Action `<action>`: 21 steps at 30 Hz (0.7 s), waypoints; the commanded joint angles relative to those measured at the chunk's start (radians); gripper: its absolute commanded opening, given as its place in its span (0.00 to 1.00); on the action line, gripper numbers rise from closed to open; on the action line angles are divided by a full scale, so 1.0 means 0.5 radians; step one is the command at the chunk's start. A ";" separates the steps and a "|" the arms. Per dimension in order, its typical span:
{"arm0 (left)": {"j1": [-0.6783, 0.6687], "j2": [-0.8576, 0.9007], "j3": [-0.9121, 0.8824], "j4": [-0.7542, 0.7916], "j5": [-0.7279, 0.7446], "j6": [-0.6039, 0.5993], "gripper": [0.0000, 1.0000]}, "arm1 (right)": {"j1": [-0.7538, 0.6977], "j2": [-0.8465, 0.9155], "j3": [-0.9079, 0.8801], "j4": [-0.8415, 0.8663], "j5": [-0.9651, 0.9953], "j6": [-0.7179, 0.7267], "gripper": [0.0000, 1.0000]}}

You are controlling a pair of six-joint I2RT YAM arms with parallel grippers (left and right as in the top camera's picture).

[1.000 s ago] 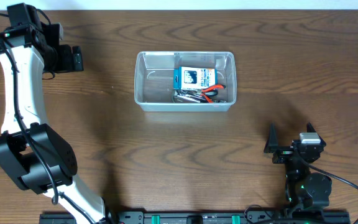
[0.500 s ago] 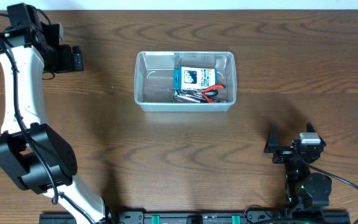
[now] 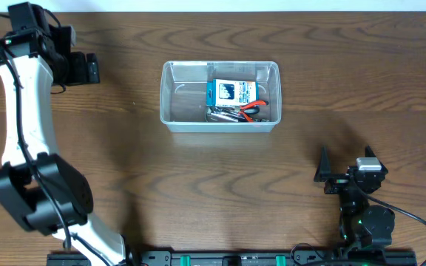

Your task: Pack container

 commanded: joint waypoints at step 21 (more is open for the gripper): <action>-0.925 -1.335 -0.094 -0.004 -0.016 0.019 0.98 | 0.011 -0.013 -0.003 -0.012 -0.008 -0.024 0.99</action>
